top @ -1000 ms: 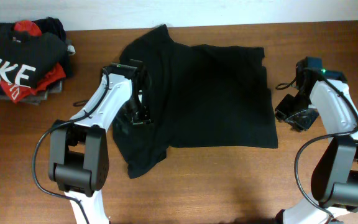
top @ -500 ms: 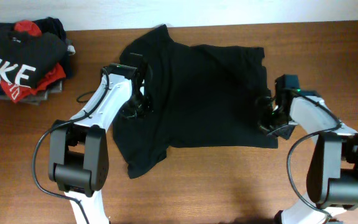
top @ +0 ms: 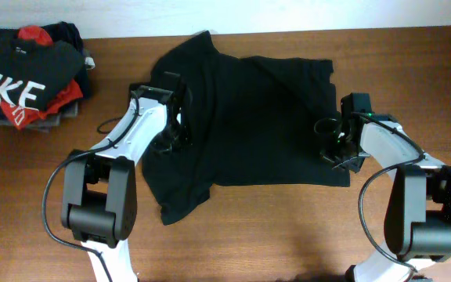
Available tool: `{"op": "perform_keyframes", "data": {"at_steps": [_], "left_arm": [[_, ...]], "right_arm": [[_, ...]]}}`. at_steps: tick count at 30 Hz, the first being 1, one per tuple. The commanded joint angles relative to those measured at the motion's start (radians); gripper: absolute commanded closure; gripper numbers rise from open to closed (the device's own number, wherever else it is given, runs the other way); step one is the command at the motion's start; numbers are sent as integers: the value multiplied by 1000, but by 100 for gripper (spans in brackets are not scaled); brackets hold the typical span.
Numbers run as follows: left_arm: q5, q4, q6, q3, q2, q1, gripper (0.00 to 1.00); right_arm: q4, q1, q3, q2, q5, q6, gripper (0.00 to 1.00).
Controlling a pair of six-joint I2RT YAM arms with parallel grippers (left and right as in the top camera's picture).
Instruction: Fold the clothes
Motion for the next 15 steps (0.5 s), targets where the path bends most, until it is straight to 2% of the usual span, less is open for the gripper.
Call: {"op": "perform_keyframes", "data": {"at_steps": [1, 15], "left_arm": [[-11, 13, -6, -50, 2, 0, 100], [-11, 35, -6, -143, 2, 8, 100]], "right_arm": [[13, 4, -6, 26, 25, -7, 96], [-54, 4, -6, 26, 59, -7, 96]]}}
